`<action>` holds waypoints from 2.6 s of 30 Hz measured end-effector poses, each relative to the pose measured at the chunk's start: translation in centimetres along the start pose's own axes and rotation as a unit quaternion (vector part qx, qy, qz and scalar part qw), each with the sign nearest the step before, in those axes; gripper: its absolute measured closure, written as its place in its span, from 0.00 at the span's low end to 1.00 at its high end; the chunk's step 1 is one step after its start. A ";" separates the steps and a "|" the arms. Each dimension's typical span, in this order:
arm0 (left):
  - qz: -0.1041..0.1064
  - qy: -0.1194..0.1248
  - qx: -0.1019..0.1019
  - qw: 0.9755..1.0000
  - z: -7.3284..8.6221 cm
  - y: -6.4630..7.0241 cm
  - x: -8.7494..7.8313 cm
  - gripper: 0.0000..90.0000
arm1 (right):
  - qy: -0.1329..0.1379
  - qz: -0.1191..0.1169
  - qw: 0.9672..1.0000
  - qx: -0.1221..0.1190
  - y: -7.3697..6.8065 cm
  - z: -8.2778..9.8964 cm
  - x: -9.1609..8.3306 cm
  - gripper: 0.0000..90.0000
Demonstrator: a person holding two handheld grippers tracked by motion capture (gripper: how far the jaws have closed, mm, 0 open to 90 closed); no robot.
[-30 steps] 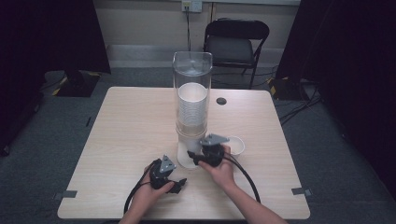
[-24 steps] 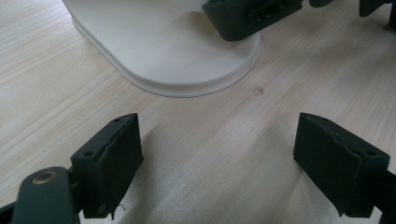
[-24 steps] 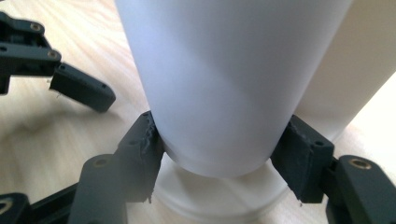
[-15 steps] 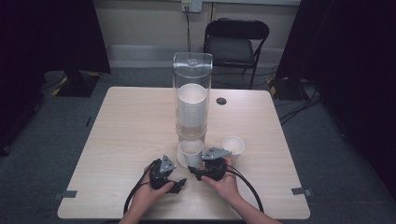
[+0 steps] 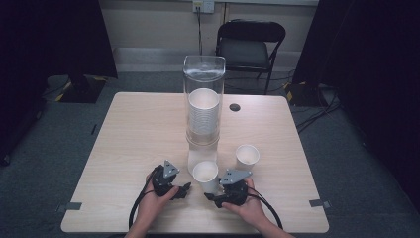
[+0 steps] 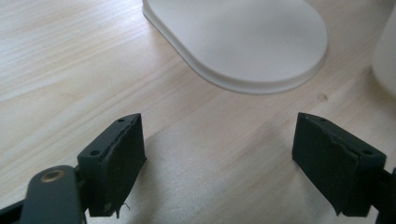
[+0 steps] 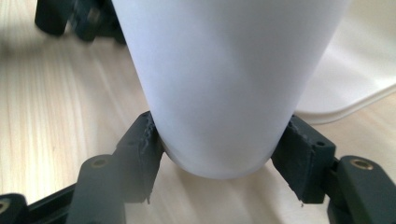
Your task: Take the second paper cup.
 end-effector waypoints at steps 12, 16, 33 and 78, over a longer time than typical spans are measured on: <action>0.013 0.024 0.003 1.000 -0.8 0.7 -0.7 0.20 | -0.025 -0.007 1.000 -0.008 -0.3 0.3 0.7 0.33; 0.011 0.026 0.005 1.000 -1.0 0.9 -0.6 0.20 | -0.028 -0.009 1.000 -0.009 -0.1 0.4 0.5 0.35; -0.005 0.005 0.016 1.000 -0.5 0.6 -0.3 0.20 | 0.003 0.001 1.000 0.023 0.8 -1.9 -1.4 0.22; -0.002 0.065 0.002 0.998 -2.4 1.2 -1.9 0.21 | -0.007 -0.013 0.999 -0.033 -0.7 -0.6 0.1 0.30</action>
Point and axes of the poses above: each handheld gripper's, and its own axes: x roughly forward along the jaws, z roughly out of its underside, y roughly to its right, the point moved 7 cm from there along x, roughly forward along the jaws, and after that the axes turned 9 degrees about -y, right-handed, at the moved point
